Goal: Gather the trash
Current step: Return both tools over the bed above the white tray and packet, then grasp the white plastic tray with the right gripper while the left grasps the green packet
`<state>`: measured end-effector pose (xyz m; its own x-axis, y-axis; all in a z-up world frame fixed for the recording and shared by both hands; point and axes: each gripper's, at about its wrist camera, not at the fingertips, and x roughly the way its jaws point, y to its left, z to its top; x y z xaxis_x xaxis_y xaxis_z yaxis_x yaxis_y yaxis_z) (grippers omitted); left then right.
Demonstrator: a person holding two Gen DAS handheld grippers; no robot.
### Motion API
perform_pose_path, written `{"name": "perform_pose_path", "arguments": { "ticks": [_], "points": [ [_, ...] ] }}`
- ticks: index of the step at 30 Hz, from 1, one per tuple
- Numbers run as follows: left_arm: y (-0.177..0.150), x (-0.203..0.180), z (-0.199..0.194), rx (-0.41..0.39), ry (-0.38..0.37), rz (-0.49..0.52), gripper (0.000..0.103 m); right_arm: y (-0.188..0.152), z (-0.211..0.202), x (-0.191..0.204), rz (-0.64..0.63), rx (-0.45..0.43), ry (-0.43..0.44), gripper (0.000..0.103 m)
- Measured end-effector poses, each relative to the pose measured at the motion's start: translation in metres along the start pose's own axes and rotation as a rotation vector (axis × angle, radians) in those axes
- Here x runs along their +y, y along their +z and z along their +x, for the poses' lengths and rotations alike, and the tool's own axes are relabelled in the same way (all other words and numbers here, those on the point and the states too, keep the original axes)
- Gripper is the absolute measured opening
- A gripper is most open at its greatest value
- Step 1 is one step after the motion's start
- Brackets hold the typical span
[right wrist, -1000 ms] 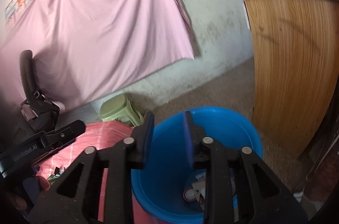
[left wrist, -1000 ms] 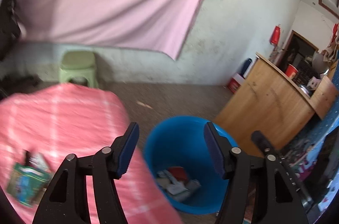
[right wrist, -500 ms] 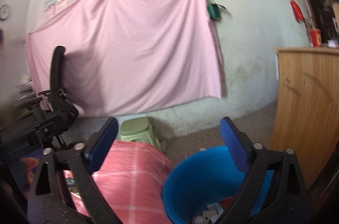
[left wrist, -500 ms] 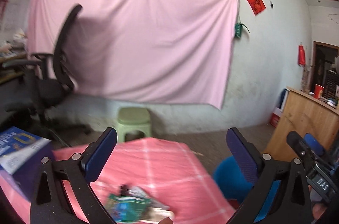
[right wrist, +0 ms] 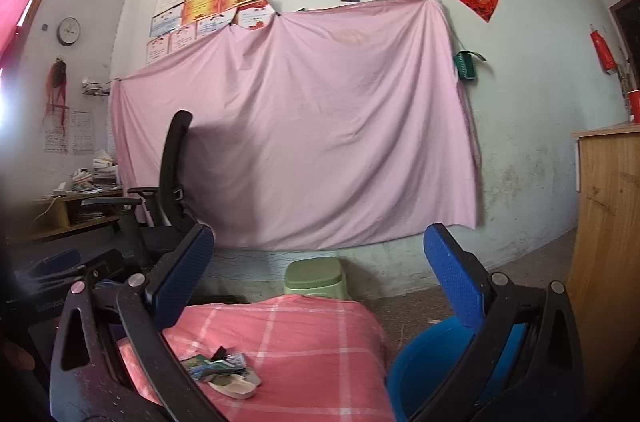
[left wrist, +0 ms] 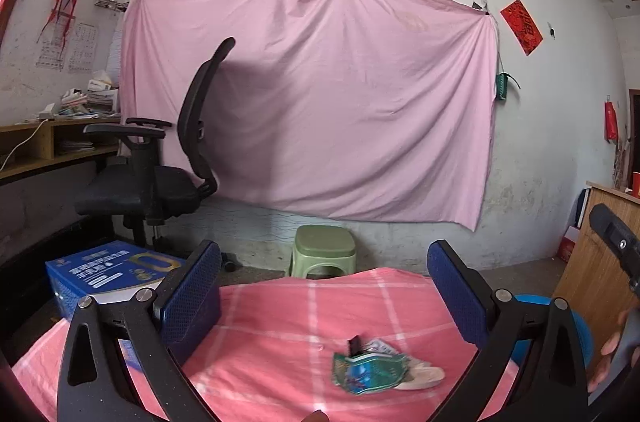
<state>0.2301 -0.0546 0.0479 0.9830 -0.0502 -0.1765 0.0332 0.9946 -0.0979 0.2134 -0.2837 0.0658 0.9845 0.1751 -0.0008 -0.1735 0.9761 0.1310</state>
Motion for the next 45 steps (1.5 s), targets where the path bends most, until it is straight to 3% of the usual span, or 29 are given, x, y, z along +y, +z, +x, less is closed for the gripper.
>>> {"name": "perform_pose_path", "arguments": {
  "ticks": [13,16,26,28,30,35,38,41,43,45],
  "points": [
    [-0.048,0.023,0.026,0.197,0.009,0.021,0.101,-0.029,0.029,0.027,-0.089,0.160,0.094,0.103],
    [-0.055,0.023,0.037,0.250,0.002,0.037,0.101,-0.037,0.039,0.028,-0.099,0.230,0.097,0.103],
    [-0.072,0.027,0.075,0.468,-0.089,-0.015,0.097,-0.080,0.081,0.012,-0.052,0.595,0.097,0.103],
    [-0.076,0.027,0.083,0.524,-0.139,-0.044,0.076,-0.086,0.084,0.012,-0.053,0.643,0.116,0.103],
    [-0.082,0.027,0.092,0.580,-0.168,-0.075,0.065,-0.092,0.087,0.015,-0.060,0.686,0.137,0.101],
    [-0.087,0.028,0.105,0.644,-0.236,-0.160,0.052,-0.103,0.089,0.023,-0.077,0.755,0.191,0.084],
    [-0.088,0.025,0.110,0.667,-0.260,-0.167,0.036,-0.106,0.092,0.027,-0.076,0.780,0.210,0.077],
    [-0.089,0.023,0.116,0.690,-0.274,-0.172,0.025,-0.110,0.096,0.030,-0.076,0.806,0.221,0.073],
    [-0.087,0.023,0.116,0.696,-0.284,-0.172,0.009,-0.109,0.095,0.031,-0.080,0.810,0.227,0.073],
    [-0.088,0.023,0.117,0.700,-0.286,-0.175,0.006,-0.109,0.095,0.032,-0.081,0.814,0.233,0.073]
  ]
}}
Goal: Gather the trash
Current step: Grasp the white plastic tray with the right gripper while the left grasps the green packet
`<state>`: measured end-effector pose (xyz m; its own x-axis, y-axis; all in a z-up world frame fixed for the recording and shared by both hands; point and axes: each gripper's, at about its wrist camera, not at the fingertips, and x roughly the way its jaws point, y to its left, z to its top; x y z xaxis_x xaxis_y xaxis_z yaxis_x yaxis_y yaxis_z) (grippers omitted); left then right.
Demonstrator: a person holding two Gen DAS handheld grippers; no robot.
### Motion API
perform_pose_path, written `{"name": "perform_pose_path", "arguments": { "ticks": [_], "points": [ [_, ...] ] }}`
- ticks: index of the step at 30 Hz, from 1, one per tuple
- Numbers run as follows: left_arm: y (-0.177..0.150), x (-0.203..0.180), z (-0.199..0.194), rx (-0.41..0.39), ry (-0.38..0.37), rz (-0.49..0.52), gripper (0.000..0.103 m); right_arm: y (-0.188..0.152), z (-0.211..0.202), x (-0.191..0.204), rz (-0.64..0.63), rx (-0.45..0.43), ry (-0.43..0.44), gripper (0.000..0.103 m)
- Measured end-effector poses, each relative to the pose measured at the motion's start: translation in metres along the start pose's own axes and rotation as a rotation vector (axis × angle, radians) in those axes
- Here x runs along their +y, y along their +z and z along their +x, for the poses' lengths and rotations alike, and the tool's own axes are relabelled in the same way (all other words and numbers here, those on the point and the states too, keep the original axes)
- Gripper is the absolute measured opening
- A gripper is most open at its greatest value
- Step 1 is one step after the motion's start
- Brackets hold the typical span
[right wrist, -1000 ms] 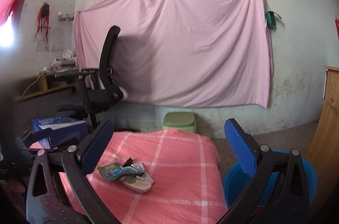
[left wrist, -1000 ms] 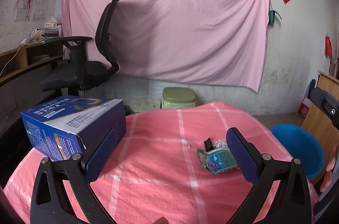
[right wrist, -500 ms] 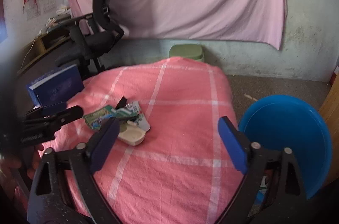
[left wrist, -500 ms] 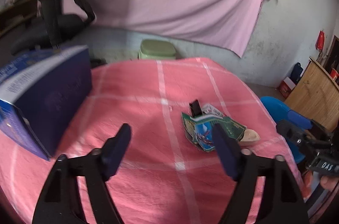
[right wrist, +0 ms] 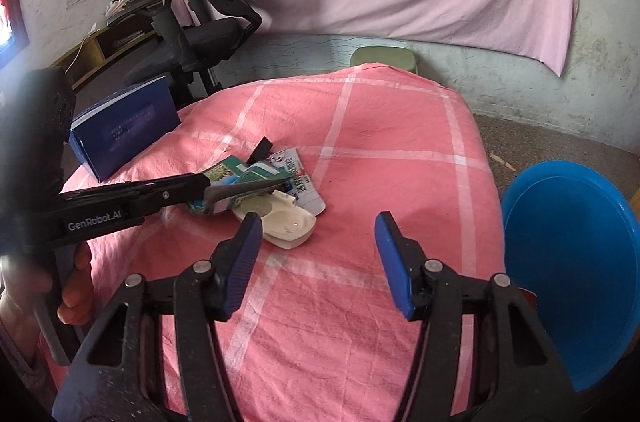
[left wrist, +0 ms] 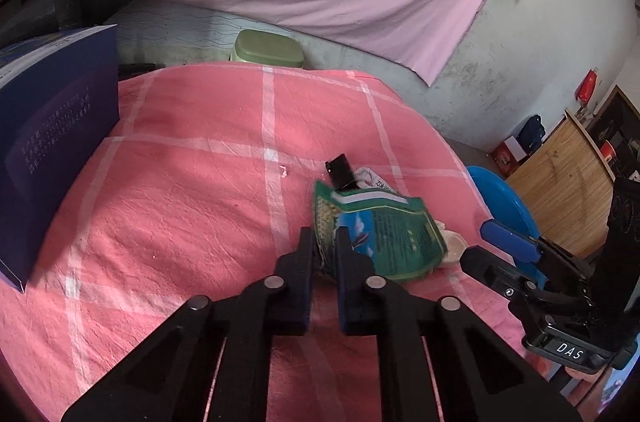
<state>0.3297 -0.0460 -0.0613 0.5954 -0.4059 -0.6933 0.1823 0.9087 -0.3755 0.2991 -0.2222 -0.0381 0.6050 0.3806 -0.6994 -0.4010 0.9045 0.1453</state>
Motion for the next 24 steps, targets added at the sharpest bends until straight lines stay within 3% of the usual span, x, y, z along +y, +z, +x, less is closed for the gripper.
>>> {"name": "perform_pose_path", "arguments": {
  "ticks": [6,13,19,24],
  "points": [
    [-0.006,-0.005,-0.015,-0.079,0.051,0.008,0.001,0.003,0.006,0.006,-0.014,0.018,0.021,0.073],
    [-0.017,-0.001,-0.037,-0.178,0.253,0.009,0.000,0.007,0.020,0.015,-0.043,0.069,0.006,0.074],
    [-0.017,0.015,-0.033,-0.143,0.258,-0.055,0.000,0.011,0.030,0.023,-0.051,0.087,0.014,0.074],
    [-0.017,0.014,-0.034,-0.146,0.263,-0.053,0.000,0.011,0.036,0.030,-0.077,0.107,-0.022,0.076]
  ]
}}
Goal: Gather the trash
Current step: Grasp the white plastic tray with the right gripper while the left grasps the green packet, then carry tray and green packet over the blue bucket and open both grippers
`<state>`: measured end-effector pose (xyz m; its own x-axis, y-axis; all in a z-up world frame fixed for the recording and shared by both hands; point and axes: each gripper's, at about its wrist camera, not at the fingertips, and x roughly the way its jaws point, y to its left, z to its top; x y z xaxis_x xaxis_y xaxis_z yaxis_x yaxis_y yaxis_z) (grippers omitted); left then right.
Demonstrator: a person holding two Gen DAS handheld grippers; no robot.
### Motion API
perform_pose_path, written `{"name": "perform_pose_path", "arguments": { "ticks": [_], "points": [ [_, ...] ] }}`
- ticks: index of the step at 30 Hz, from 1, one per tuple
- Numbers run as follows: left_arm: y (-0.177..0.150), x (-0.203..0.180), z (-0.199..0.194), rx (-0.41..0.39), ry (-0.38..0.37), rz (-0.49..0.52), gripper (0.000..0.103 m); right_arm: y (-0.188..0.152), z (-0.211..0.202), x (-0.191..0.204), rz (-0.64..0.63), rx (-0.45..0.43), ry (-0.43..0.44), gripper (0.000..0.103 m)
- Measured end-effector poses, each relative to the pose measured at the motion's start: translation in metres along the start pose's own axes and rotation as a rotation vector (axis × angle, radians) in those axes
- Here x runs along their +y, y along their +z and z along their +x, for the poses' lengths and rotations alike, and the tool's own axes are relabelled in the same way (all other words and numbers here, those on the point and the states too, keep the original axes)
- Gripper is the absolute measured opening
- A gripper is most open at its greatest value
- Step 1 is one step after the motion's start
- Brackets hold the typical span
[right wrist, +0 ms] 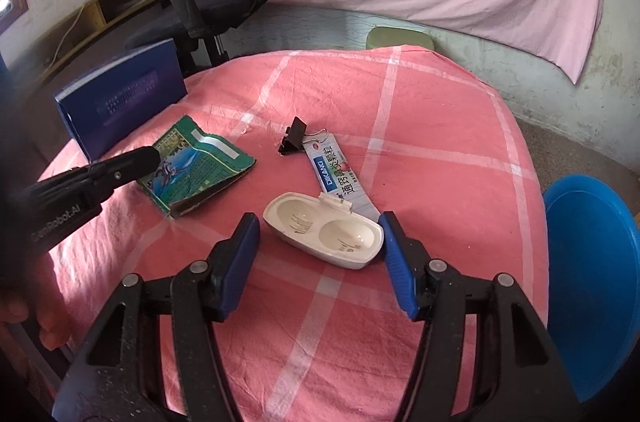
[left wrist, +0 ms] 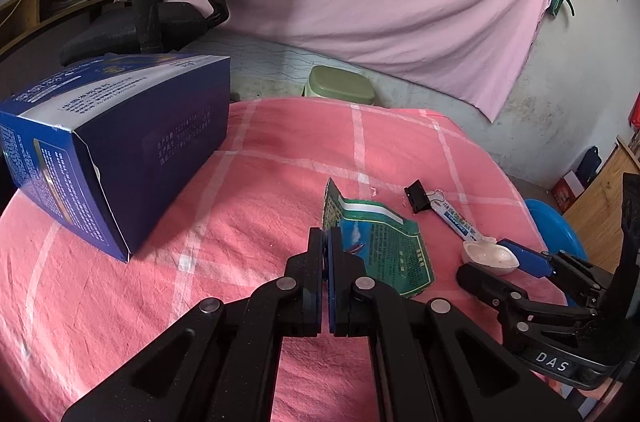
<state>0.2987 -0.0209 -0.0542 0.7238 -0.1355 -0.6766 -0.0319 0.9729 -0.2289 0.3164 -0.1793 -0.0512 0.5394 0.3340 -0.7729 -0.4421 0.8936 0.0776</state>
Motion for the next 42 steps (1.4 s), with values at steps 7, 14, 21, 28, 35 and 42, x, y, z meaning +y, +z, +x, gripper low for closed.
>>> {"name": "perform_pose_path", "arguments": {
  "ticks": [7,14,21,28,35,42],
  "points": [
    [-0.003,-0.009,-0.016,-0.066,-0.019,0.029,0.000,-0.001,-0.001,0.004,-0.004,-0.010,-0.031,0.073],
    [-0.005,-0.023,-0.038,-0.177,-0.038,0.087,0.000,-0.007,-0.026,-0.002,0.043,-0.116,-0.027,0.072],
    [-0.010,-0.039,-0.068,-0.366,-0.090,0.128,0.000,-0.010,-0.081,-0.012,0.095,-0.438,-0.069,0.073],
    [-0.011,-0.068,-0.098,-0.574,-0.108,0.191,0.000,-0.018,-0.122,-0.022,0.145,-0.657,-0.139,0.073],
    [0.010,-0.115,-0.107,-0.644,-0.244,0.225,0.000,-0.029,-0.154,-0.044,0.243,-0.796,-0.269,0.073],
    [0.025,-0.175,-0.114,-0.669,-0.355,0.295,0.000,-0.045,-0.182,-0.088,0.349,-0.844,-0.359,0.073]
  ]
}}
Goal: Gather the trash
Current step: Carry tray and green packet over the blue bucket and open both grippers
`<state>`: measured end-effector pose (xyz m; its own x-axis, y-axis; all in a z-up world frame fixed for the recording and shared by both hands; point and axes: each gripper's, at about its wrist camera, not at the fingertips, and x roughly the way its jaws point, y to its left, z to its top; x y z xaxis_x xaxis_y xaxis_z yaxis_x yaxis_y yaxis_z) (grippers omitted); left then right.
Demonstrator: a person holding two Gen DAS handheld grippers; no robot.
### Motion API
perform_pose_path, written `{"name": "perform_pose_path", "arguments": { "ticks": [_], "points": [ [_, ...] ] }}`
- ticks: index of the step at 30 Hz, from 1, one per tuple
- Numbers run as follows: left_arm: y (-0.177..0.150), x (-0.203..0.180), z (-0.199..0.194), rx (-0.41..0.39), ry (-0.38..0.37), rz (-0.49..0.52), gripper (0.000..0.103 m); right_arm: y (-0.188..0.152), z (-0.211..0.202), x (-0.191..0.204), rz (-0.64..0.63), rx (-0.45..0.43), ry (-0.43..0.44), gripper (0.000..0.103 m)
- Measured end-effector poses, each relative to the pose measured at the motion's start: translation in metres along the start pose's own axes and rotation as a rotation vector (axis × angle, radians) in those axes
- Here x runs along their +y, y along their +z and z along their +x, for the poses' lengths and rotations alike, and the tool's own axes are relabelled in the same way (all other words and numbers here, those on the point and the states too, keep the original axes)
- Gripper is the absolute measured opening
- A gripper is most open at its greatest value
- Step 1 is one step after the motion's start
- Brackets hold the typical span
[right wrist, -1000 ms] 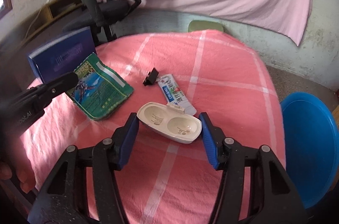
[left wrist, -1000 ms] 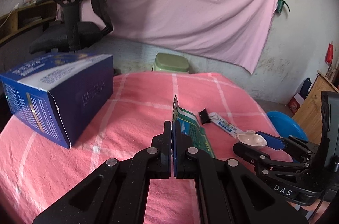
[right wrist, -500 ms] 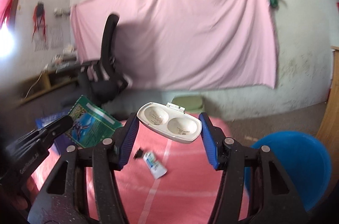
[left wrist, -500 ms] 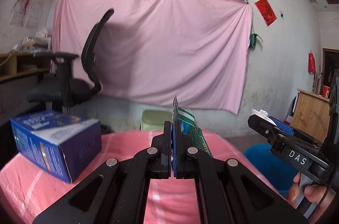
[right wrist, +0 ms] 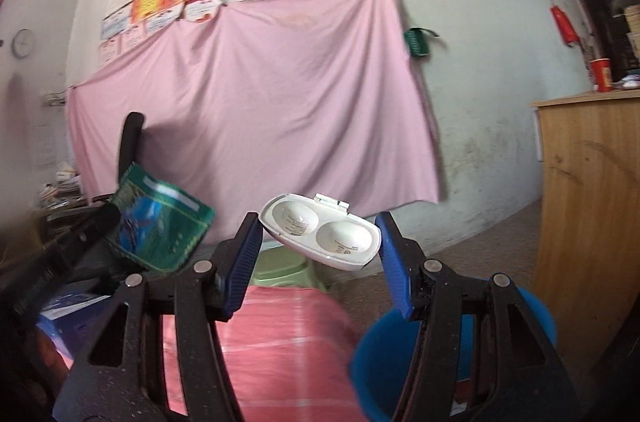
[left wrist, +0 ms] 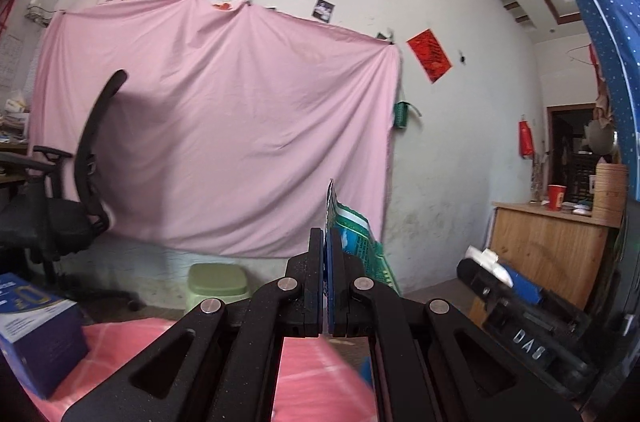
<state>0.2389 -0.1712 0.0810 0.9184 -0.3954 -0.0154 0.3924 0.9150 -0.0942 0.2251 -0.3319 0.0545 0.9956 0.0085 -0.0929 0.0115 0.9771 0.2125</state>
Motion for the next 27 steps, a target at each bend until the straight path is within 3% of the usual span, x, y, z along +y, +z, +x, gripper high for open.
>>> {"name": "perform_pose_path", "arguments": {
  "ticks": [5,13,19,27],
  "points": [
    [0.001,-0.040,0.033,0.046,-0.067,0.033,0.000,0.004,-0.004,-0.040,0.058,0.005,-0.091,0.073],
    [-0.018,-0.088,0.091,0.264,-0.153,0.007,0.000,-0.002,0.000,-0.100,0.153,0.078,-0.214,0.073],
    [-0.038,-0.094,0.134,0.445,-0.196,-0.066,0.000,-0.018,0.015,-0.128,0.206,0.188,-0.255,0.073],
    [-0.059,-0.094,0.156,0.579,-0.193,-0.098,0.000,-0.040,0.031,-0.144,0.251,0.298,-0.269,0.073]
  ]
}}
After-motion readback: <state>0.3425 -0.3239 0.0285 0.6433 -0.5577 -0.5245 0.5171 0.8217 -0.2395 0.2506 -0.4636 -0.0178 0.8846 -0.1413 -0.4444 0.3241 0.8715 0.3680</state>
